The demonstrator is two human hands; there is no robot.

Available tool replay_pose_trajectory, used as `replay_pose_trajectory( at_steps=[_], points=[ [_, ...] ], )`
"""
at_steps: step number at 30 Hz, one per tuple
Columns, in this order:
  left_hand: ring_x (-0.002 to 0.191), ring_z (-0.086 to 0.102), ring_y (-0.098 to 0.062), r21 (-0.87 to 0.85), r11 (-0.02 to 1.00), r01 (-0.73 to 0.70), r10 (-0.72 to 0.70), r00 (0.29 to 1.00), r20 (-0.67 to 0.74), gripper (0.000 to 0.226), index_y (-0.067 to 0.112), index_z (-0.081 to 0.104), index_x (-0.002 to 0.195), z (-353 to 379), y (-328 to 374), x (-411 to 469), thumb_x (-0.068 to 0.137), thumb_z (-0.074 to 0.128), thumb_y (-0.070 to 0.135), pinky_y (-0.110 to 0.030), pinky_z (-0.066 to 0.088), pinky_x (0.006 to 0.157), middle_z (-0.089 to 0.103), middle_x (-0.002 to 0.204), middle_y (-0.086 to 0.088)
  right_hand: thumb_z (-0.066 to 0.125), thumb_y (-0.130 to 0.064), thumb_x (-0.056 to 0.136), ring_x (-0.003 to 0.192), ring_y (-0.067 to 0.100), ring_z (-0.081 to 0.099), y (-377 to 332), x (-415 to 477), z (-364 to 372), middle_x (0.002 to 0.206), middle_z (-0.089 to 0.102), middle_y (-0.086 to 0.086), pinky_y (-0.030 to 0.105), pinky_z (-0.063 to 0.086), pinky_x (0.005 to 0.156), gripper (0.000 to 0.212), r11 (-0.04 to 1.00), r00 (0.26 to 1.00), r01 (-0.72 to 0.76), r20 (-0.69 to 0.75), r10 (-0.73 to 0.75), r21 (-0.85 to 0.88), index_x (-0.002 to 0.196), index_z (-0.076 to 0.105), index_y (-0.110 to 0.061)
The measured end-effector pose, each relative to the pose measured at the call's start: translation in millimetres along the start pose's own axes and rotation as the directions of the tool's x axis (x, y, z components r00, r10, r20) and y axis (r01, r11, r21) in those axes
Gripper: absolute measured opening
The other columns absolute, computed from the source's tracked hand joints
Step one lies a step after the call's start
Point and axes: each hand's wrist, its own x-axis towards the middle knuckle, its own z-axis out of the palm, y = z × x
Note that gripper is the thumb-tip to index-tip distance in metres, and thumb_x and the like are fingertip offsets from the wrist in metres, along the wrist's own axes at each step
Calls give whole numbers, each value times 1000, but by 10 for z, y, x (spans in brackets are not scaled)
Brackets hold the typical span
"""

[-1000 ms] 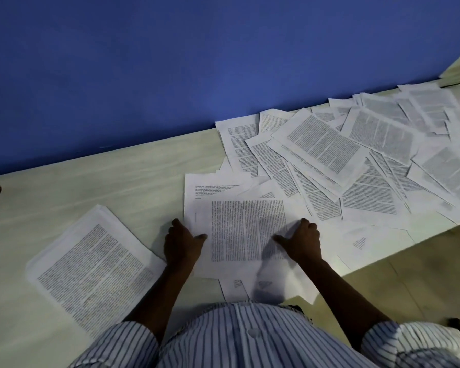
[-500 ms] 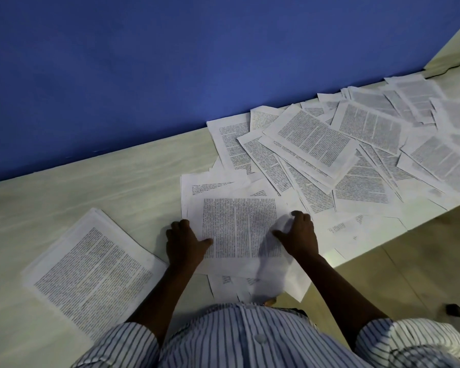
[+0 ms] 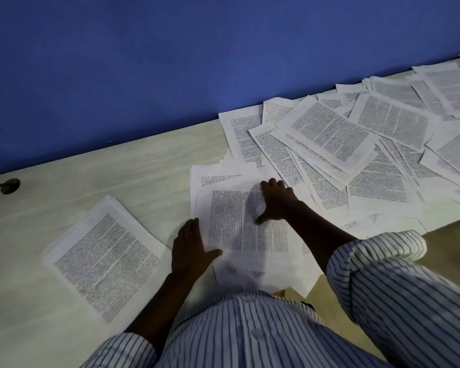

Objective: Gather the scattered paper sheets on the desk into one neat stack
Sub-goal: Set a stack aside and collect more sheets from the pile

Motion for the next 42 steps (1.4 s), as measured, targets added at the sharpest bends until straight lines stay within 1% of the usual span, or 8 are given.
replay_pose_trajectory(
  at_steps=[4, 10, 14, 18, 24, 27, 33, 42],
  points=[
    [145, 32, -30, -25, 998, 50, -50, 999, -7, 115, 8, 25, 154, 20, -59, -76, 68, 78, 63, -46, 34, 116, 32, 158, -14, 86, -68, 49, 129, 32, 46, 24, 94, 4, 137, 51, 10, 55, 37, 107, 122, 1000, 999, 12, 48, -13, 6, 143, 32, -11],
    [139, 38, -30, -272, 952, 140, -172, 980, -99, 93, 8, 30, 152, -135, 11, 10, 80, 77, 47, -42, 37, 110, 39, 153, -13, 77, -44, 79, 110, 26, 60, 394, 69, -108, 115, 65, 5, 31, 46, 81, 45, 994, 999, 17, -37, -14, 108, 114, 63, -18],
    [138, 39, -31, -274, 942, 194, -226, 970, -90, 94, 9, 31, 151, -132, -2, 16, 79, 80, 43, -44, 39, 108, 43, 151, -14, 79, -41, 78, 99, 28, 61, 1034, -239, -76, 102, 66, 10, 28, 37, 72, 33, 963, 987, -151, -14, 158, 222, 93, 68, -14],
    [132, 39, -33, -180, 962, 204, -214, 976, -35, 109, 11, 28, 150, -111, 64, 81, 68, 84, 54, -46, 43, 101, 44, 144, -15, 82, -42, 74, 92, 28, 61, 1354, -588, 208, 104, 67, 15, 30, 42, 72, 40, 918, 955, -297, 86, 284, 261, 94, 69, -10],
    [126, 44, -34, -129, 972, 197, -200, 980, -8, 106, 11, 32, 144, -50, 218, 203, 63, 86, 54, -46, 49, 93, 48, 135, -16, 88, -48, 66, 117, 38, 52, 928, -943, 566, 128, 50, 22, 44, 50, 89, 96, 863, 926, -333, -40, 375, 380, 136, 43, 0],
    [129, 44, -34, -114, 972, 204, -206, 978, -9, 106, 11, 30, 145, -16, 263, 203, 64, 87, 50, -47, 48, 95, 46, 138, -16, 84, -47, 73, 115, 36, 53, 725, -1006, 661, 127, 52, 18, 41, 49, 85, 87, 883, 939, -315, -24, 344, 348, 134, 42, -1],
    [123, 52, -36, -69, 977, 203, -201, 979, 41, 97, 7, 34, 138, 0, 299, 202, 66, 88, 44, -44, 48, 95, 51, 133, -17, 63, -20, 88, 110, 31, 59, 653, -961, 581, 115, 62, 11, 34, 46, 80, 26, 890, 926, -313, -101, 363, 333, 113, 59, -13],
    [124, 47, -32, -4, 991, 135, -133, 982, 133, 88, 12, 44, 133, -14, 234, 163, 66, 85, 52, -44, 47, 95, 50, 131, -12, 70, -23, 86, 121, 33, 50, 495, -602, 330, 128, 52, 14, 42, 48, 95, 52, 956, 970, -189, -111, 218, 226, 133, 51, -12]
  ],
)
